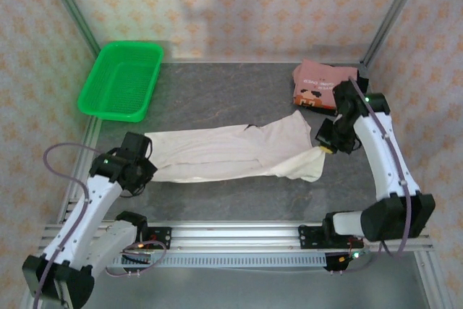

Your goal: Fold and stack the t-shirts

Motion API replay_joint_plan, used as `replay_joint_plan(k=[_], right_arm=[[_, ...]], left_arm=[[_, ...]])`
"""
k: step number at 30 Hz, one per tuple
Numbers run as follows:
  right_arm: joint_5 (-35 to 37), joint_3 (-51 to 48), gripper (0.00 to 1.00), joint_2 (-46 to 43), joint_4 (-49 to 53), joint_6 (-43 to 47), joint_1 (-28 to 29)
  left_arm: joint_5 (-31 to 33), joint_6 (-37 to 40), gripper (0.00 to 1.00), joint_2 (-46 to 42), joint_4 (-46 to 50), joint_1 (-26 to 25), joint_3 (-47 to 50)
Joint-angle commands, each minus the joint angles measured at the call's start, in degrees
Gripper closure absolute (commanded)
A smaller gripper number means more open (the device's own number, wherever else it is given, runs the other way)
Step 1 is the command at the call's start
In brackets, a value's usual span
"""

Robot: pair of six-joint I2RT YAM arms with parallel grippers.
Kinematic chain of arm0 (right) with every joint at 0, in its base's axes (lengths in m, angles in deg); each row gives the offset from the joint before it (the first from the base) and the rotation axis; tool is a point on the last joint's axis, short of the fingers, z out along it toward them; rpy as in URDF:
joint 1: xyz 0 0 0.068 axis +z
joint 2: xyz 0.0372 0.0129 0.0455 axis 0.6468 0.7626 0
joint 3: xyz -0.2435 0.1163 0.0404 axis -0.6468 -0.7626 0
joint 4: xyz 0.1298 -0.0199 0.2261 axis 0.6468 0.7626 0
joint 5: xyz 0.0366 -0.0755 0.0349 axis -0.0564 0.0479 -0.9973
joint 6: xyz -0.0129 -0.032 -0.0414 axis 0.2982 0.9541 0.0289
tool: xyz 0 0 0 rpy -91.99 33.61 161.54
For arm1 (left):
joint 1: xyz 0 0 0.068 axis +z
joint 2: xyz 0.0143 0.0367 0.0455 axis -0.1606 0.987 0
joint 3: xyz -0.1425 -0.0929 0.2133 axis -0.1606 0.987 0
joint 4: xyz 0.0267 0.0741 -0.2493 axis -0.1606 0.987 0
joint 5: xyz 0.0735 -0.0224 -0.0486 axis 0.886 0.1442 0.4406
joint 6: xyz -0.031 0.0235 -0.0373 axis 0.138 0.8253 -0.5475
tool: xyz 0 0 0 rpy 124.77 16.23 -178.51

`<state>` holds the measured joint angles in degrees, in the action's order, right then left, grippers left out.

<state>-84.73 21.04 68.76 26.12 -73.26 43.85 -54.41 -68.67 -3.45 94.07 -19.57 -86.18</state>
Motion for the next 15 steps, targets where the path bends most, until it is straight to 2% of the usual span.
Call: replay_joint_plan(k=[1,10,15], right_arm=[[2.9,4.1,1.00,4.2,-2.0,5.4,-0.2],[3.2,9.7,1.00,14.7,-3.6,12.0,0.1],[3.0,10.2,1.00,14.5,-3.4,12.3,0.4]], left_arm=[[4.0,5.6,0.96,3.8,-2.2,0.7,-3.7],[5.3,11.8,0.97,15.0,-5.7,1.2,-6.8],[5.3,12.0,0.98,13.6,-4.3,1.5,-7.8]])
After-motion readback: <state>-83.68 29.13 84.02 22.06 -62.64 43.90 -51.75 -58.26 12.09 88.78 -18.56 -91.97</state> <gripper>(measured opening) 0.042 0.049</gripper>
